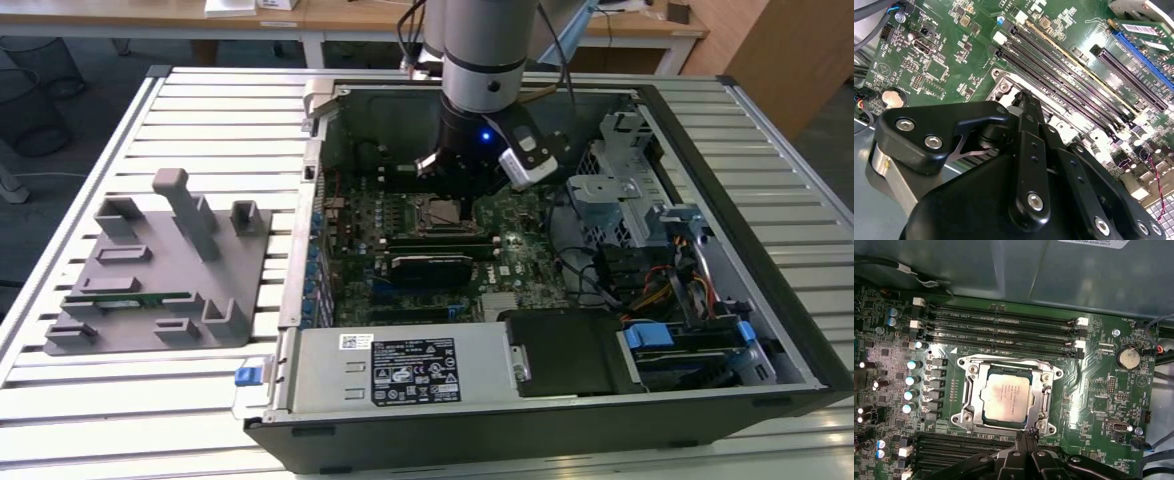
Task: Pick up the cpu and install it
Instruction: 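Install the second cpu locking lever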
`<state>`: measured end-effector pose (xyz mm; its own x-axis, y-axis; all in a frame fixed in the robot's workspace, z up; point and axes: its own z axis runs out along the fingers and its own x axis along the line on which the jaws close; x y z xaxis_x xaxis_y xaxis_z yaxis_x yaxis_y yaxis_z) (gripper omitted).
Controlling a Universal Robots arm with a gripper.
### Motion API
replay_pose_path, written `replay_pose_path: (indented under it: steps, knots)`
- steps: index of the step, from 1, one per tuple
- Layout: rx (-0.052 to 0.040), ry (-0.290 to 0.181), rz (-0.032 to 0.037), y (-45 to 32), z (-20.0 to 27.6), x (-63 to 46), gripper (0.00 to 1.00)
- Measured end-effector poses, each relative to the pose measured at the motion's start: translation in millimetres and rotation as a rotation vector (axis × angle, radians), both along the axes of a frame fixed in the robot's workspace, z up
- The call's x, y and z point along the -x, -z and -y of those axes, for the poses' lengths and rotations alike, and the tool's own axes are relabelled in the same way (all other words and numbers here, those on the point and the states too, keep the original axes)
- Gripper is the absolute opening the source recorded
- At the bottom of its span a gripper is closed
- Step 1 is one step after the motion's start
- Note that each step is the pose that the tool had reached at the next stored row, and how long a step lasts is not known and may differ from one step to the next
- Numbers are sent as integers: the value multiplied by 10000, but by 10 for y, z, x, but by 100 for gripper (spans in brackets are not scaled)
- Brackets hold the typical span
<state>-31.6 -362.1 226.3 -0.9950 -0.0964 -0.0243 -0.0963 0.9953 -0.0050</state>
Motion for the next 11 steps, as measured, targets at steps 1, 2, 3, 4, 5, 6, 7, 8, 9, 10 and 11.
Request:
replay_pose_path:
  steps: [1,2,3,4,5,6,7,8,9,10,11]
  knots:
    - [0,0,0,0,2,0,11]
    - [0,0,1,1,3,0,11]
    - [0,0,0,0,5,0,11]
    - [0,0,0,1,7,0,11]
    - [0,0,0,1,9,0,11]
    - [0,0,0,2,17,0,11]
    - [0,0,0,2,27,0,11]
    - [0,0,1,3,29,0,11]
    - [0,0,0,3,31,0,11]
    - [1,0,0,3,33,0,11]
    - [0,0,1,3,34,0,11]
